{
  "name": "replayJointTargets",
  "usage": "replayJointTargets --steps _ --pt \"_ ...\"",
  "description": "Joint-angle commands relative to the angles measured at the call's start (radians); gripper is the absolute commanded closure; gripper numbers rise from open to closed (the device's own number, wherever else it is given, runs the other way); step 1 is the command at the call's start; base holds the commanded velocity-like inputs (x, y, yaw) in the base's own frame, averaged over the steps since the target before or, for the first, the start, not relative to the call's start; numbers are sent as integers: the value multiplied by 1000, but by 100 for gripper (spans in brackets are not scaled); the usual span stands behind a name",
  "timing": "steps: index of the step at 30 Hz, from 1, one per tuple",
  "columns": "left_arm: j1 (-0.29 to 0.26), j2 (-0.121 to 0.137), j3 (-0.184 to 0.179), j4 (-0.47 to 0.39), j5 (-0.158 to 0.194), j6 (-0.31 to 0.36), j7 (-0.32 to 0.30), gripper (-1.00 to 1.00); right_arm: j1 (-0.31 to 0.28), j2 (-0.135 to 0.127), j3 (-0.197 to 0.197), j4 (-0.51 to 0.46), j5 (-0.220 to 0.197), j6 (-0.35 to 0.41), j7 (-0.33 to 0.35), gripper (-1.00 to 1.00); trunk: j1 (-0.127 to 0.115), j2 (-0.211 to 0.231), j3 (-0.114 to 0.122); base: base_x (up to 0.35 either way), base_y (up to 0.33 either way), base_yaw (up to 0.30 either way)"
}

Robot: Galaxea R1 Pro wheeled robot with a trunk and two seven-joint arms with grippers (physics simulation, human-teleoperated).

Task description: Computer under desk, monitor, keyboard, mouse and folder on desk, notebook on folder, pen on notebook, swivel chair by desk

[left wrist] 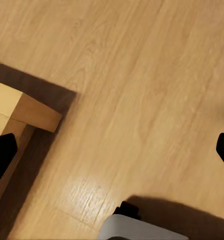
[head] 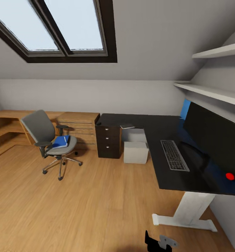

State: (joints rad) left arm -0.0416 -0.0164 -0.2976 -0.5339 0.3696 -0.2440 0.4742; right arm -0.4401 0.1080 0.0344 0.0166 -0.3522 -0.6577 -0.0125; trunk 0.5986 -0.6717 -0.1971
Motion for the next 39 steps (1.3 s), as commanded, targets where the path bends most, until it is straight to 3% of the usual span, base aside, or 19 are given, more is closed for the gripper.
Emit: replayJointTargets --steps 1,18,39 --pt "-1 1 -8 1 11 -6 6 -100 -1 0 4 2 -4 -5 -1 -100 1 -1 -1 306 169 279" --pt "-1 1 -6 27 11 -6 4 -100 1 -1 4 2 1 -5 0 -100 1 -1 -6 319 49 258" --pt "-1 -2 -8 31 9 -6 3 -100 1 -7 2 2 -1 -5 2 -100 1 -1 -7 326 1 26"
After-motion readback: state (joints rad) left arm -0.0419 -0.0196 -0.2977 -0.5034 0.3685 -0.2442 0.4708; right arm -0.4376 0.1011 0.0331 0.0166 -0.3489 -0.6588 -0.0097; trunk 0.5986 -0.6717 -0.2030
